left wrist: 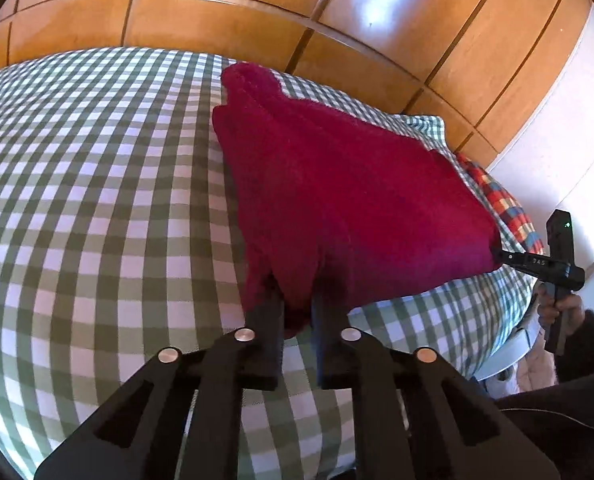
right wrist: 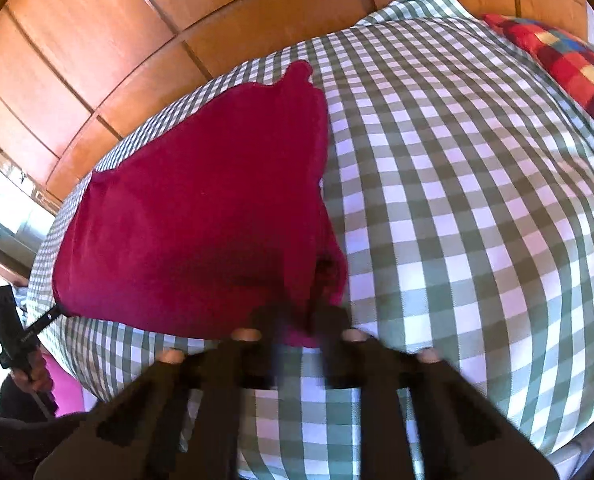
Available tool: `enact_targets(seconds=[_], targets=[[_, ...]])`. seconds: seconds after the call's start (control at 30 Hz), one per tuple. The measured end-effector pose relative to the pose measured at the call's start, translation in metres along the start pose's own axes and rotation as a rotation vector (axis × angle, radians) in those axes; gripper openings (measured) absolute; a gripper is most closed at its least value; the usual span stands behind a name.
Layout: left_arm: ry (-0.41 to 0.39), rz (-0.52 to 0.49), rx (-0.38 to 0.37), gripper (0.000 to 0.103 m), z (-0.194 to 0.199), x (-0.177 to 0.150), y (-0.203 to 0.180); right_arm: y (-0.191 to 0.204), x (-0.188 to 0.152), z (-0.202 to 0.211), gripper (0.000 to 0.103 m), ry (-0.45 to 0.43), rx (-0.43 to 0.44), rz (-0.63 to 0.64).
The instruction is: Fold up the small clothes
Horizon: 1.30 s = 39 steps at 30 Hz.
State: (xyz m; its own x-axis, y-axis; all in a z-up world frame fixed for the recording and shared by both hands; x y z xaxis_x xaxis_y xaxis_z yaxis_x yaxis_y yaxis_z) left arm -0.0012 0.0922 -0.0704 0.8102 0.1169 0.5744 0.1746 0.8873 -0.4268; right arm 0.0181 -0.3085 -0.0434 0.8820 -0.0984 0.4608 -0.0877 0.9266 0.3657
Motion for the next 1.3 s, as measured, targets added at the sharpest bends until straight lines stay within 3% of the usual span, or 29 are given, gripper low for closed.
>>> enact_targets(seconds=[0.1, 0.2, 0.37, 0.53, 0.6, 0.67, 0.7, 0.8, 0.93, 1.13, 1.2, 1.27, 1.3], targets=[[-0.036, -0.044, -0.021, 0.007, 0.024, 0.002, -0.004, 0.013, 0.002, 0.03, 0.006, -0.045, -0.009, 0.061], [-0.019, -0.059, -0.038, 0.006, 0.039, -0.013, -0.003, 0.014, -0.008, 0.053, 0.005, -0.049, -0.01, 0.098], [0.086, 0.004, -0.039, 0.006, 0.032, -0.063, 0.008, -0.002, -0.062, 0.029, 0.005, 0.096, -0.057, 0.081], [0.088, 0.019, -0.056, 0.007, 0.047, -0.071, 0.002, -0.005, -0.069, 0.03, 0.006, 0.099, -0.043, 0.061], [0.073, 0.033, -0.076, 0.008, 0.054, -0.066, 0.002, -0.002, -0.064, 0.033, 0.012, 0.102, -0.038, 0.072], [0.033, 0.078, -0.125, 0.015, 0.062, -0.056, 0.005, -0.003, -0.052, 0.042, 0.049, 0.069, -0.029, 0.065], [0.012, 0.103, -0.136, 0.015, 0.064, -0.05, 0.006, -0.004, -0.044, 0.047, 0.051, 0.039, -0.03, 0.059], [-0.046, 0.17, -0.149, 0.015, 0.067, -0.029, 0.018, -0.003, -0.016, 0.049, 0.051, -0.024, -0.045, 0.051], [-0.106, 0.166, -0.072, 0.015, 0.052, 0.009, 0.025, -0.002, 0.03, 0.028, 0.046, -0.073, -0.087, 0.053], [-0.075, 0.196, -0.058, 0.015, 0.012, 0.051, 0.031, -0.014, 0.072, -0.014, 0.04, -0.078, -0.083, -0.019], [-0.053, 0.221, -0.062, 0.015, -0.001, 0.06, 0.033, -0.012, 0.082, -0.027, 0.031, -0.062, -0.084, -0.019], [-0.043, 0.207, -0.044, 0.011, -0.011, 0.068, 0.033, -0.005, 0.086, -0.037, 0.008, -0.041, -0.1, 0.007], [-0.055, 0.186, -0.01, 0.007, -0.013, 0.072, 0.031, -0.002, 0.088, -0.036, 0.008, -0.046, -0.118, 0.026]])
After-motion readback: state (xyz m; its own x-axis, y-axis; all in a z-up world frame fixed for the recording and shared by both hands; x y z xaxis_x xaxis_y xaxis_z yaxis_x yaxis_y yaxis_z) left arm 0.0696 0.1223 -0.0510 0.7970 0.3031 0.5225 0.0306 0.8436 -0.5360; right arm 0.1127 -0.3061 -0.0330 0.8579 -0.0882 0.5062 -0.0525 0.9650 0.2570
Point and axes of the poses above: each gripper's, at about its wrist camera, not at the fingertips, and z roughly against the way its jaws point, y to its left, x to its top, the point moved 3 cm from there along -z, roughly the way its jaws point, and after that the axes turned 2 degrees about z, right-handed, at the moved point
